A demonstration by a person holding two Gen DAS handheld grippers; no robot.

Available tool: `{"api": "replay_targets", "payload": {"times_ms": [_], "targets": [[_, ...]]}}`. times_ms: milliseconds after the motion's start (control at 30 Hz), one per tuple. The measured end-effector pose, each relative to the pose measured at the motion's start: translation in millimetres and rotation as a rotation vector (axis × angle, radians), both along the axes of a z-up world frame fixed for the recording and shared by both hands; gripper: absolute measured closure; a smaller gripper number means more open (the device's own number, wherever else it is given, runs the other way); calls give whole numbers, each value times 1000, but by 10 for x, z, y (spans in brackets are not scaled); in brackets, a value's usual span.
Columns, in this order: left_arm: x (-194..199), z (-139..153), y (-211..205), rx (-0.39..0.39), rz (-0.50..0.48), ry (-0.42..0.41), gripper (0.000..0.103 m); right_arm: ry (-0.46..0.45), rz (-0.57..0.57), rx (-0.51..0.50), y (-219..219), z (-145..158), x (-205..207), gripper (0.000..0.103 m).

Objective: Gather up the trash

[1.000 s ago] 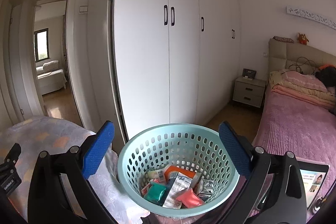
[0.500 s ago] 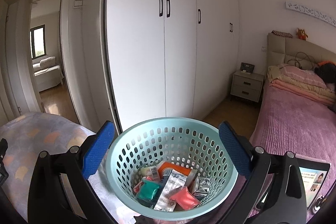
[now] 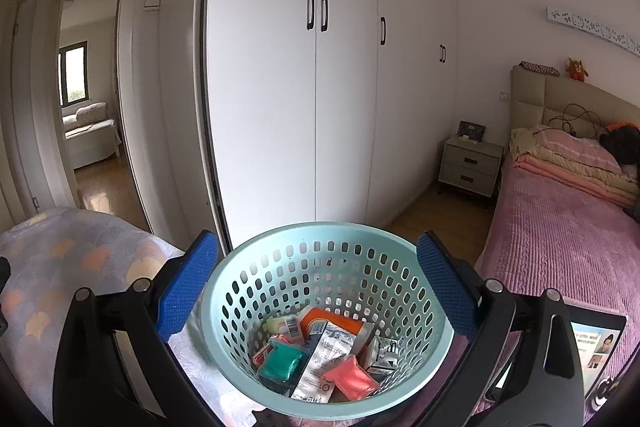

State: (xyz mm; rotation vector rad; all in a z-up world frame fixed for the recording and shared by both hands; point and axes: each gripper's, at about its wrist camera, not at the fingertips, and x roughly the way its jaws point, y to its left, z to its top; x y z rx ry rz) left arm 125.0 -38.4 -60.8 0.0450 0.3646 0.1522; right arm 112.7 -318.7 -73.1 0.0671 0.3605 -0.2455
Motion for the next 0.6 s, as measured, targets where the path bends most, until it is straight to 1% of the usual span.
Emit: {"api": "replay_targets", "payload": {"times_ms": [100, 267, 600], "targets": [[0, -5, -7, -8, -13, 8, 8, 1, 1, 4, -13, 4, 11, 8], [-7, -4, -32, 6, -7, -2, 8, -1, 6, -6, 12, 16, 10, 8], [-10, -2, -35, 0, -8, -5, 8, 1, 18, -7, 31, 9, 32, 8]]}}
